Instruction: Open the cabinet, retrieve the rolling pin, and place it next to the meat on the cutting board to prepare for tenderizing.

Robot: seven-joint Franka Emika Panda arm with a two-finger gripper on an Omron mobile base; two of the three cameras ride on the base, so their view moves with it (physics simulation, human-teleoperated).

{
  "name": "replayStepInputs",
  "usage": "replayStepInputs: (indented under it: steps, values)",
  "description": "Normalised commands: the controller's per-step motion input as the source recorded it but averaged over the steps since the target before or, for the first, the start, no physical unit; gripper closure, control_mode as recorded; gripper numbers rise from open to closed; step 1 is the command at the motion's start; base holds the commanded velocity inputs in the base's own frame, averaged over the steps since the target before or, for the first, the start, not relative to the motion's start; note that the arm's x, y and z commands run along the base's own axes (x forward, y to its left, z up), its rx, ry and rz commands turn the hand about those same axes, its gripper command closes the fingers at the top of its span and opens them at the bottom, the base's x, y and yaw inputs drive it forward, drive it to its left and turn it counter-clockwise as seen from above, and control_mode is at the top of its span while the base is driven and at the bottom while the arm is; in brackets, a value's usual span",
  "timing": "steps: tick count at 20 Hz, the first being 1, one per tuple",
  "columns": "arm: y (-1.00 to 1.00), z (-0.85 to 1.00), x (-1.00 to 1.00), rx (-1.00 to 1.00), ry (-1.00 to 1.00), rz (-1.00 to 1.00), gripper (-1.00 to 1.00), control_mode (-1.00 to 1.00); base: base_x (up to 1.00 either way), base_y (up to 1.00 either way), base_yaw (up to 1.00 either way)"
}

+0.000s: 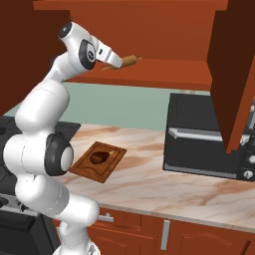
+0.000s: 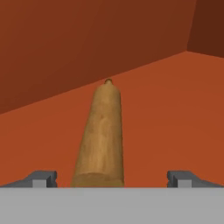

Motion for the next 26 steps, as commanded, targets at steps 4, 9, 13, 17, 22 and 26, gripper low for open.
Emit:
replayStepInputs:
  steps: [4,9,13,17,22,26]
  values:
    - [-0.07,-0.05,0.27,-0.01,0.01,0.00,-1.00,-1.00,0.00,0.00,0.00]
    - [-0.03,-0.06,0.17,0.00,0.04,0.00,-1.00,-1.00,0.00,0.00,0.00]
    - [0.00,-0.06,0.03,0.00,0.07,0.00,-1.00,-1.00,0.00,0.00,0.00]
    - [0.00,-0.06,0.01,0.00,0.07,0.00,-1.00,-1.00,0.00,0.00,0.00]
    - [0.00,-0.17,0.00,0.00,0.08,0.00,1.00,-1.00,0.00,0.00,0.00]
    - [0.00,-0.23,-0.01,0.00,0.04,0.00,1.00,-1.00,0.00,0.00,0.00]
